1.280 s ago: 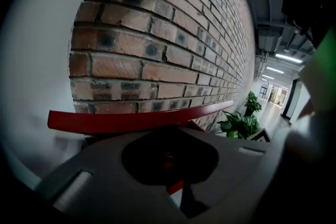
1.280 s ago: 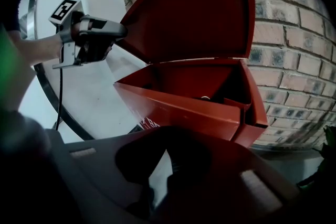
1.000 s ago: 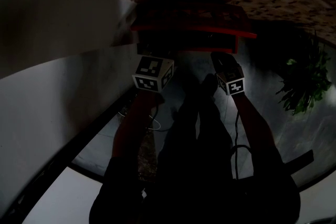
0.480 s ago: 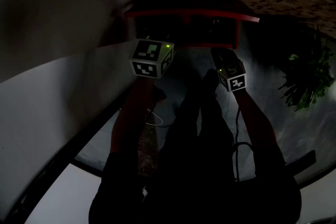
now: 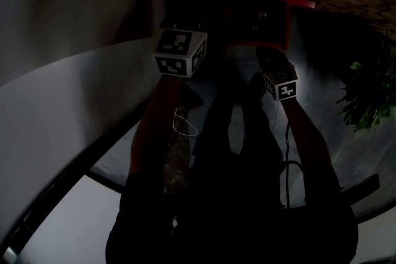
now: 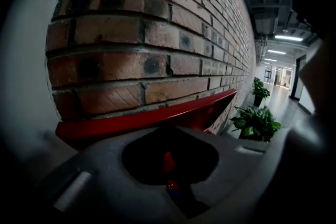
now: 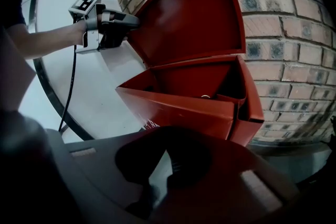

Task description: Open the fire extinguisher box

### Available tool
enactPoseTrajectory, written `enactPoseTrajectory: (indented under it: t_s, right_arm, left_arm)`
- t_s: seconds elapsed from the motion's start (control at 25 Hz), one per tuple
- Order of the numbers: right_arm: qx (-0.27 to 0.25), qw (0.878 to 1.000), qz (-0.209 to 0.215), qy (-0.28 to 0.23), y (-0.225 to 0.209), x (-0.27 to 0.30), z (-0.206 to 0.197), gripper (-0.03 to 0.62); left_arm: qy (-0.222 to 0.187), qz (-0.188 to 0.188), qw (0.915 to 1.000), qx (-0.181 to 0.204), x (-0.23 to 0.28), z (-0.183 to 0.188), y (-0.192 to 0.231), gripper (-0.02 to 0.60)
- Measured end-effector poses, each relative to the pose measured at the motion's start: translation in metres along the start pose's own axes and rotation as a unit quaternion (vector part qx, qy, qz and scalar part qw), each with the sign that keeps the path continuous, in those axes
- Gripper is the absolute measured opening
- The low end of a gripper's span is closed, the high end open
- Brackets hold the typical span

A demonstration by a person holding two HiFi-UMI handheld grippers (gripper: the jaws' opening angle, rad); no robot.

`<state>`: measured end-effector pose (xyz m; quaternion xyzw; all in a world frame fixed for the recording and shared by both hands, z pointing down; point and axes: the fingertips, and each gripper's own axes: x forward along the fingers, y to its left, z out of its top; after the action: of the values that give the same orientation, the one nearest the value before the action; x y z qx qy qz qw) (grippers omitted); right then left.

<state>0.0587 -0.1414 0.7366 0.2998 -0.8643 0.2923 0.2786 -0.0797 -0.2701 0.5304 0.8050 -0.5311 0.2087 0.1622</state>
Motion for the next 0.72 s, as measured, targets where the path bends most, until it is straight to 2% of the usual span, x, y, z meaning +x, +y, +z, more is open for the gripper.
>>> enactPoseTrajectory:
  t_s: [0.2,0.36,0.72]
  right_arm:
    - [0.001,1.000,-0.018,0.001,0.001,0.004,0.001,0.000]
    - [0.019,0.999,-0.043,0.002,0.003,0.005,0.003,0.000]
    - [0.048,0.996,-0.069,0.005,0.005,0.006,0.006,0.000]
  left_arm:
    - [-0.011,0.001,0.9998,-0.015,-0.001,-0.007,0.016,0.003]
    - [-0.031,-0.013,0.9989,-0.031,-0.006,0.000,0.017,0.003]
    - [-0.036,-0.050,0.9980,-0.010,0.003,0.018,0.017,0.003]
